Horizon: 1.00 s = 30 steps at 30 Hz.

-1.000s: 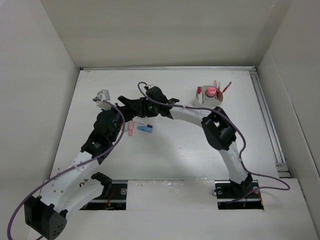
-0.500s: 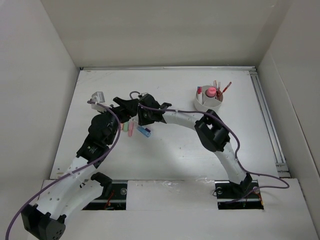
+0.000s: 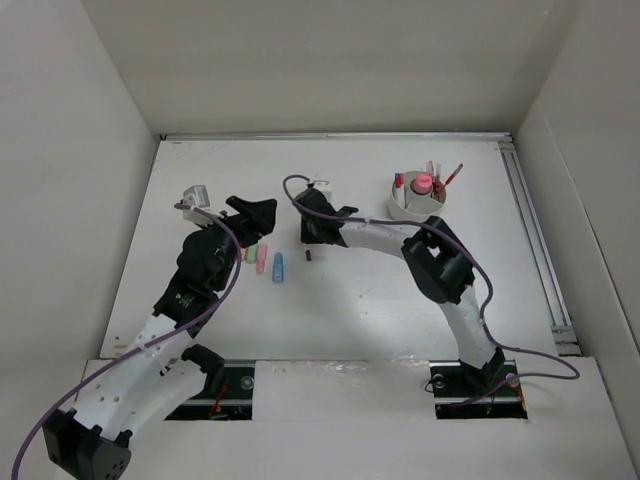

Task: Sort the stationery into containers
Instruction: Pick up the pen from the center of the board.

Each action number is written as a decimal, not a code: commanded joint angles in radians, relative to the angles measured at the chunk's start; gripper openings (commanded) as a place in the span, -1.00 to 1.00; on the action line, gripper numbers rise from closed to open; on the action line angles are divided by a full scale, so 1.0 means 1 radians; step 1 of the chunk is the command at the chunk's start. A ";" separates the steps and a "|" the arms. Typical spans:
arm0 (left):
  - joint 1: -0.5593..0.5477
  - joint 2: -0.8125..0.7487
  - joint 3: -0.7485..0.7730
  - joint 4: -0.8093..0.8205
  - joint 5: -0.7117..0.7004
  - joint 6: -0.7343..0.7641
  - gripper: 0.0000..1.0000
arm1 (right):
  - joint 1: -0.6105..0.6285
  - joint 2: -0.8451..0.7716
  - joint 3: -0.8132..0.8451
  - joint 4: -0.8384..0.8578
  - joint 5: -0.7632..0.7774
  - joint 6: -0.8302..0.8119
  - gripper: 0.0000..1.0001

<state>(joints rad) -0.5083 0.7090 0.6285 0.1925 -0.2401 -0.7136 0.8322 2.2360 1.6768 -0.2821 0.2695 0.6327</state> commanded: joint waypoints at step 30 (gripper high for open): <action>0.004 0.190 -0.021 0.160 0.145 0.048 0.55 | -0.171 -0.021 0.003 -0.244 0.063 0.073 -0.57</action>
<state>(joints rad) -0.5083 0.9134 0.6147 0.3035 -0.1055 -0.6842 0.6670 2.1868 1.6520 -0.4416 0.3061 0.7292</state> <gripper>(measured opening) 0.771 0.229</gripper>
